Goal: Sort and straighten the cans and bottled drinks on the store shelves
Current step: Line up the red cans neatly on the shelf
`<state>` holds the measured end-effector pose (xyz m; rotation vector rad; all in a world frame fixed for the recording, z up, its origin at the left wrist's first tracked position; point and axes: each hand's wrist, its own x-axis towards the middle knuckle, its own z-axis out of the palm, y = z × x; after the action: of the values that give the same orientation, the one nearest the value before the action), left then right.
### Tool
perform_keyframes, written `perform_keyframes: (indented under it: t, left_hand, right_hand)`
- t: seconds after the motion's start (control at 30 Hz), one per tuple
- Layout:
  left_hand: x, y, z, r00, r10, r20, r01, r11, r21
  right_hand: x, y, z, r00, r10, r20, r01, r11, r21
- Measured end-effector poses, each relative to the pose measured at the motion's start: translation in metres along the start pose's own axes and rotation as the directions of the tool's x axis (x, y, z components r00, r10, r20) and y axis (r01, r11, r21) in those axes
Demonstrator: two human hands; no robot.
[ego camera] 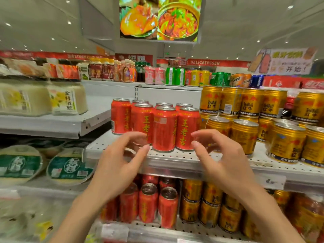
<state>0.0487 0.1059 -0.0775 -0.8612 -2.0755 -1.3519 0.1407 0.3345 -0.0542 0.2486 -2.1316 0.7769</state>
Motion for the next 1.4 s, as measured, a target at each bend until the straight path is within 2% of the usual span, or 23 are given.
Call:
perform_keyframes:
  t: [0.07,0.13,0.2,0.27,0.33,0.47,0.77,0.93,1.13,1.3,1.4]
  left_hand:
    - [0.026,-0.012,-0.015,0.995,0.097,-0.013,-0.096,0.991,0.092]
    - [0.051,-0.021,-0.027,0.983,0.184,0.009,-0.182,0.961,0.21]
    - [0.072,-0.027,-0.035,0.969,0.232,0.088,-0.248,0.916,0.316]
    - [0.092,-0.028,-0.038,0.955,0.24,0.177,-0.29,0.887,0.359]
    - [0.109,-0.027,-0.038,0.938,0.227,0.264,-0.315,0.875,0.367]
    - [0.127,-0.029,-0.034,0.895,0.189,0.403,-0.355,0.85,0.389]
    - [0.136,-0.034,-0.049,0.859,0.218,0.463,-0.364,0.897,0.252]
    - [0.138,-0.039,-0.086,0.837,0.166,0.521,-0.346,0.898,0.271]
    - [0.141,-0.053,-0.123,0.833,0.141,0.536,-0.376,0.854,0.359]
    - [0.139,-0.066,-0.128,0.843,0.131,0.521,-0.293,0.925,0.242]
    - [0.14,-0.069,-0.125,0.844,0.111,0.524,-0.24,0.953,0.183]
  right_hand:
    - [0.026,-0.004,0.013,0.992,-0.122,-0.043,0.115,0.982,-0.148]
    - [0.053,-0.008,0.023,0.973,-0.228,-0.026,0.21,0.931,-0.297]
    - [0.076,-0.013,0.032,0.968,-0.247,0.04,0.242,0.887,-0.393]
    - [0.093,-0.015,0.039,0.973,-0.197,0.118,0.229,0.866,-0.445]
    - [0.101,-0.016,0.043,0.977,-0.138,0.165,0.198,0.874,-0.443]
    - [0.1,-0.015,0.046,0.985,-0.082,0.154,0.139,0.902,-0.409]
    - [0.097,-0.026,0.047,0.989,-0.035,0.144,0.094,0.9,-0.425]
    - [0.1,-0.028,0.047,0.989,-0.003,0.145,0.063,0.91,-0.411]
    - [0.102,-0.024,0.051,0.986,-0.018,0.165,0.086,0.906,-0.415]
    - [0.1,-0.024,0.051,0.973,0.016,0.229,0.104,0.858,-0.502]
    - [0.1,-0.029,0.052,0.976,0.051,0.212,0.07,0.847,-0.528]
